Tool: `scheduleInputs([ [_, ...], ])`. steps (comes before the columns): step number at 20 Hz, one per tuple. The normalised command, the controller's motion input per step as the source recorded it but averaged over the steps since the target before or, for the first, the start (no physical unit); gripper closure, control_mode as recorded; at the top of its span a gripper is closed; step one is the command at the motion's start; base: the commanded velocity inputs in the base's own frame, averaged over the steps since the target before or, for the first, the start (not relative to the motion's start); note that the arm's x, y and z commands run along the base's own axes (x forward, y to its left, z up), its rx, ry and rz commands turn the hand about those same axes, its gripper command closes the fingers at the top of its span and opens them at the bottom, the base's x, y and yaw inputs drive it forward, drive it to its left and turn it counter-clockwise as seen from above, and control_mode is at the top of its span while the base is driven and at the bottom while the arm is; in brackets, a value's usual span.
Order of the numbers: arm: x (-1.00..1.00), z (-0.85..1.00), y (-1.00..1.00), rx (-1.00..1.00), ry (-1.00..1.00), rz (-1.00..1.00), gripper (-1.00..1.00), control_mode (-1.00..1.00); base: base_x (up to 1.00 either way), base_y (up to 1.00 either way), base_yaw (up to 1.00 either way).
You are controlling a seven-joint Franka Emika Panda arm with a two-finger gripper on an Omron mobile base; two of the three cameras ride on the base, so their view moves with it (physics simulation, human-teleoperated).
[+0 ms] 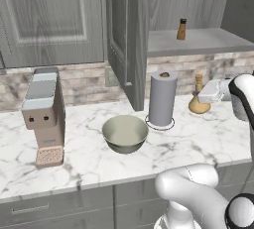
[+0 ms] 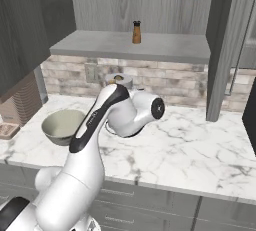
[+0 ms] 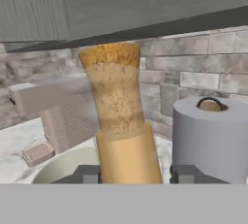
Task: Retrieve the bottle and the shaker from the cabinet and place them next to the mixing bowl on the counter. Then add garlic from the fridge to the mixing bowl.
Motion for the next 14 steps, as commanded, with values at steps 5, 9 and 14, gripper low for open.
scheduleInputs([
  [5,0.00,-0.64,0.00,0.17,0.00,0.15,1.00,-1.00,0.00,0.00,0.00],
  [9,0.00,-0.47,0.06,0.07,0.00,0.15,1.00,-1.00,0.00,0.00,0.00],
  [14,0.00,-0.29,0.28,0.00,-0.06,0.11,1.00,-1.00,0.00,0.00,0.00],
])
